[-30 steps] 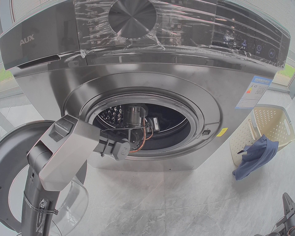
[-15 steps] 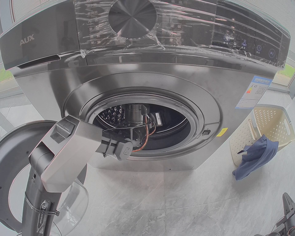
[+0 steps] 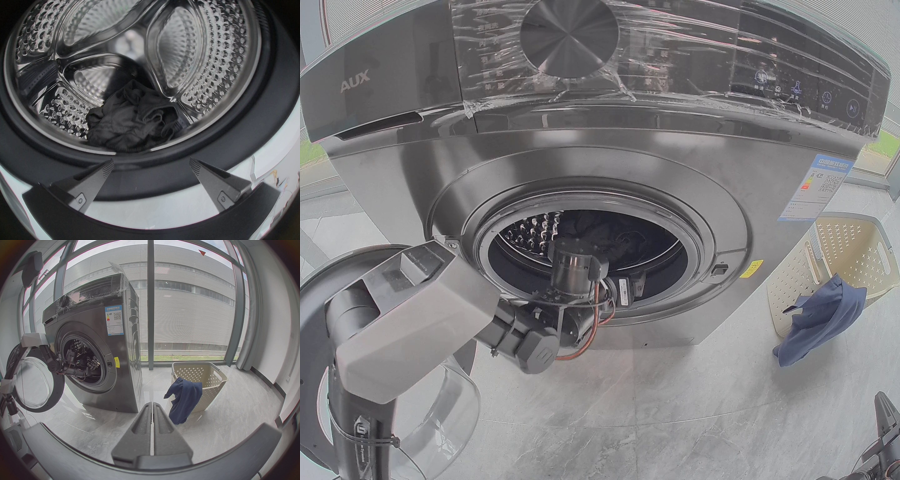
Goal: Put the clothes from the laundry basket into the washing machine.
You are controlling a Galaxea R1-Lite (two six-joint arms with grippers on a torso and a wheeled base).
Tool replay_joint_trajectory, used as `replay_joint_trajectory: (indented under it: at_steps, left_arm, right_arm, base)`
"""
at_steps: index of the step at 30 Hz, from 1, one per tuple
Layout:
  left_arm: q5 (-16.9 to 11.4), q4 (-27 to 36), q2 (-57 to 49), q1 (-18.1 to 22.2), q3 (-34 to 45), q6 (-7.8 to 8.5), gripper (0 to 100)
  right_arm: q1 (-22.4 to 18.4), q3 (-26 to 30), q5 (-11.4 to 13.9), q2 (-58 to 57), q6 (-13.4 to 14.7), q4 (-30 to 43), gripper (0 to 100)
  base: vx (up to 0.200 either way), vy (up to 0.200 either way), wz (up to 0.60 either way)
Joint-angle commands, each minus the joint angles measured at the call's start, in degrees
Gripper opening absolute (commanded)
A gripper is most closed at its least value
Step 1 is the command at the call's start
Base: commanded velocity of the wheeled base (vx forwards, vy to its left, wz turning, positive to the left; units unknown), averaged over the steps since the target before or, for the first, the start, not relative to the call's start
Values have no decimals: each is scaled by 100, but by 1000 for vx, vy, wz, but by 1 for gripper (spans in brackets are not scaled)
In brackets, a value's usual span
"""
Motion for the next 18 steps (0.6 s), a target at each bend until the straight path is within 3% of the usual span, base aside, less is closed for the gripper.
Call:
replay_joint_trajectory:
  at_steps: [1,4,16,18]
  left_arm:
    - [4,-905,-979,-359,1731,204,100]
    - [-22,-1336,-1339,-474,2407,256,100]
    - [30,-1406,-3317,-737,4332,379,100]
    - [30,-1406,-3783,-764,4684,379,100]
  right_arm:
    - [0,101,-2,-75,-4,-1,0]
    - [0,101,-2,-75,-4,-1,0]
    - [0,101,-2,-75,-4,-1,0]
    - [0,101,-2,-75,-4,-1,0]
  base:
    - [0,0,0]
    - [0,0,0]
    - [0,0,0]
    - [-200,0,0]
